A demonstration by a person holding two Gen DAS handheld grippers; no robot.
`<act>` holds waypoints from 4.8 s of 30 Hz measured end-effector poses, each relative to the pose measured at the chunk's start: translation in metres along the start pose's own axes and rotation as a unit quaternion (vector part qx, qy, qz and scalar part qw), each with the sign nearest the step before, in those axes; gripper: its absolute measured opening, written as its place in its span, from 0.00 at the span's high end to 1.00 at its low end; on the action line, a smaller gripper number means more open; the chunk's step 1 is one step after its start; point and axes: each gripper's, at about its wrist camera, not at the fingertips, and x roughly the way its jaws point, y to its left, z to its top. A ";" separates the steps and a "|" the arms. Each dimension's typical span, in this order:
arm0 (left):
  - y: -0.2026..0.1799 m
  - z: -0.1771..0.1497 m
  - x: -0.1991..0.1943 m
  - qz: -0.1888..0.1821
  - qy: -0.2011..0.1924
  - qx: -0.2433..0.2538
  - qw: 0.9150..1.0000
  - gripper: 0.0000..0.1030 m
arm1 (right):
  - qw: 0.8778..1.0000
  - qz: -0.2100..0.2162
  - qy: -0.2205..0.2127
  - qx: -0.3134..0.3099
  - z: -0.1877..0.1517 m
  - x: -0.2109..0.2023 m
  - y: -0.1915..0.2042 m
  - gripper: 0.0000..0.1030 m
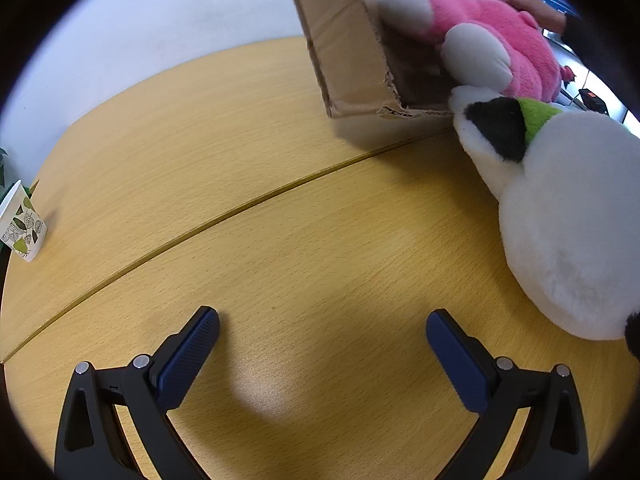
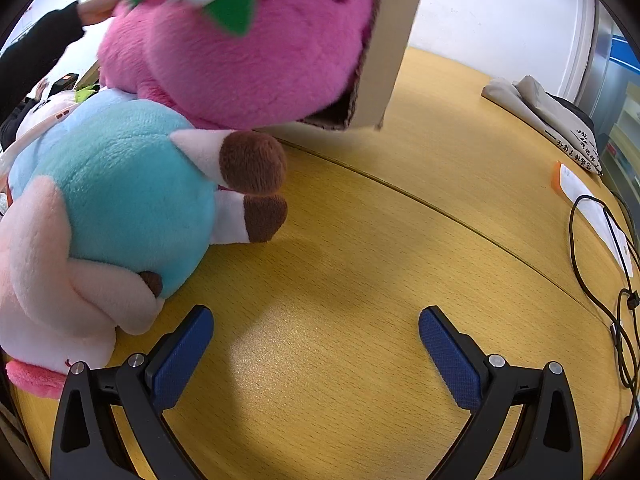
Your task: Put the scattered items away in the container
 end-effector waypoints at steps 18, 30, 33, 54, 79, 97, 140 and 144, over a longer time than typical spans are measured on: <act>0.000 0.001 0.000 -0.001 0.000 0.001 1.000 0.00 | 1.000 0.000 0.000 0.000 0.000 0.000 0.000 0.00; 0.000 0.001 0.000 -0.001 0.000 0.001 1.000 0.00 | 1.000 0.000 0.000 0.001 0.000 0.000 0.000 0.00; 0.000 0.001 0.000 -0.001 0.000 0.002 1.000 0.00 | 1.000 0.000 0.000 0.001 0.000 0.000 0.000 0.00; 0.000 0.001 0.000 -0.002 0.000 0.003 1.000 0.00 | 1.000 -0.001 0.000 0.001 0.000 0.000 -0.001 0.00; 0.000 0.001 0.000 -0.003 0.000 0.004 1.000 0.00 | 1.000 -0.001 0.000 0.002 0.000 0.001 -0.001 0.00; 0.000 0.002 0.000 -0.004 0.000 0.004 1.000 0.00 | 1.000 -0.002 0.000 0.002 0.000 0.001 -0.001 0.00; -0.260 0.013 -0.131 0.022 -0.158 -0.185 0.970 0.01 | 0.945 -0.051 -0.241 0.214 -0.048 -0.155 0.145 0.00; -0.272 0.004 -0.141 0.022 -0.172 -0.168 0.971 0.01 | 0.944 -0.049 -0.245 0.215 -0.037 -0.149 0.184 0.00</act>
